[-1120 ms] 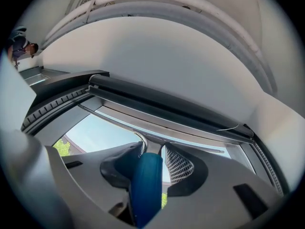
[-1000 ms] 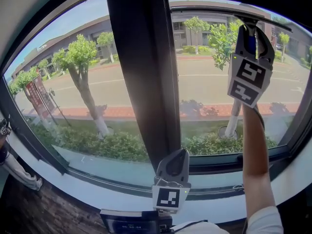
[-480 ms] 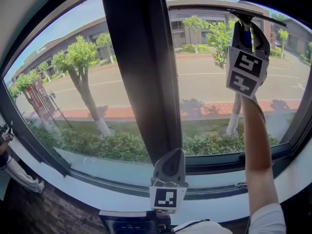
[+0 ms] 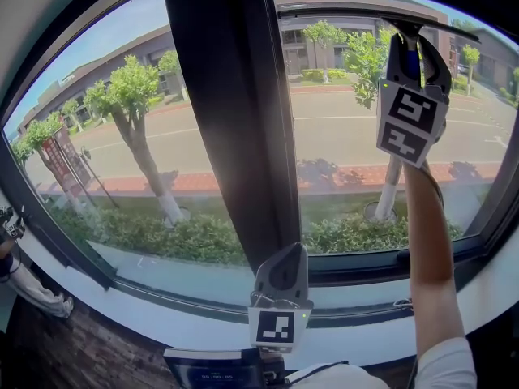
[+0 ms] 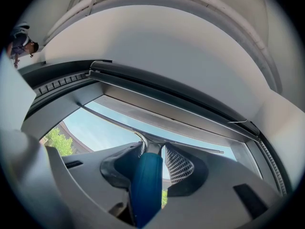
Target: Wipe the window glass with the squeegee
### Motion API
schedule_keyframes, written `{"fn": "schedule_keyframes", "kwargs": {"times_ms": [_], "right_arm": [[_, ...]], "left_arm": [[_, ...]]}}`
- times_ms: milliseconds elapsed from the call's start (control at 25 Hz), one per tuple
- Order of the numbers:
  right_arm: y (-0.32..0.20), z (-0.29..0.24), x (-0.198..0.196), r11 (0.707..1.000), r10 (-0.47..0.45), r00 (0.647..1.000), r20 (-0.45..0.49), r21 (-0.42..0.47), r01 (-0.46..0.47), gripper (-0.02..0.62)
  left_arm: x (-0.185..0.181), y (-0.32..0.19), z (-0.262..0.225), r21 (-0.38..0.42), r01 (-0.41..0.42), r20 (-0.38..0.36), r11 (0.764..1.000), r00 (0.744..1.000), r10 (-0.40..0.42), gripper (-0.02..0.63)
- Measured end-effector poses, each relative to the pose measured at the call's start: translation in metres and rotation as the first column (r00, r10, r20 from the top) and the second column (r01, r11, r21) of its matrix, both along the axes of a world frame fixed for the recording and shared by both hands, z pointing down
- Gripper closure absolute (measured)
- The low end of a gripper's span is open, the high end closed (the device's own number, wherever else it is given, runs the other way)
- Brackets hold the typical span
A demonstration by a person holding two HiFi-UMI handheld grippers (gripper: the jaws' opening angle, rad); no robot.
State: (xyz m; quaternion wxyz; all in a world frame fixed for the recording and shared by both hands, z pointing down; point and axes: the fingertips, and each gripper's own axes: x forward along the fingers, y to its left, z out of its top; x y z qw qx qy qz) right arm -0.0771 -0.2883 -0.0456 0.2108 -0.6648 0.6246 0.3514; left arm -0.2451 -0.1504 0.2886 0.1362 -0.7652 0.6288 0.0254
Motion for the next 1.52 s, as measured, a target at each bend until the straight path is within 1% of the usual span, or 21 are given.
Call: {"fn": "schedule_keyframes", "kwargs": {"times_ms": [360, 880, 1200, 1520], "right_arm": [[0.0, 0.007, 0.001, 1.0, 0.004, 1.0, -0.012, -0.013, -0.004, 0.445], [0.0, 0.034, 0.0, 0.999, 0.007, 1.0, -0.025, -0.039, -0.008, 0.445], [-0.001, 0.057, 0.003, 0.997, 0.004, 0.999, -0.036, -0.075, -0.007, 0.445], [-0.002, 0.073, 0.001, 0.995, 0.002, 0.999, -0.039, -0.099, -0.006, 0.445]], "left_arm": [[0.004, 0.003, -0.004, 0.0, -0.001, -0.005, 1.0, 1.0, 0.001, 0.603], [0.003, 0.01, -0.005, -0.012, 0.0, -0.01, 1.0, 1.0, 0.0, 0.603], [0.006, 0.013, -0.004, -0.023, -0.003, -0.02, 1.0, 1.0, 0.002, 0.603], [0.006, 0.014, -0.005, -0.026, -0.016, -0.015, 1.0, 1.0, 0.016, 0.603]]}}
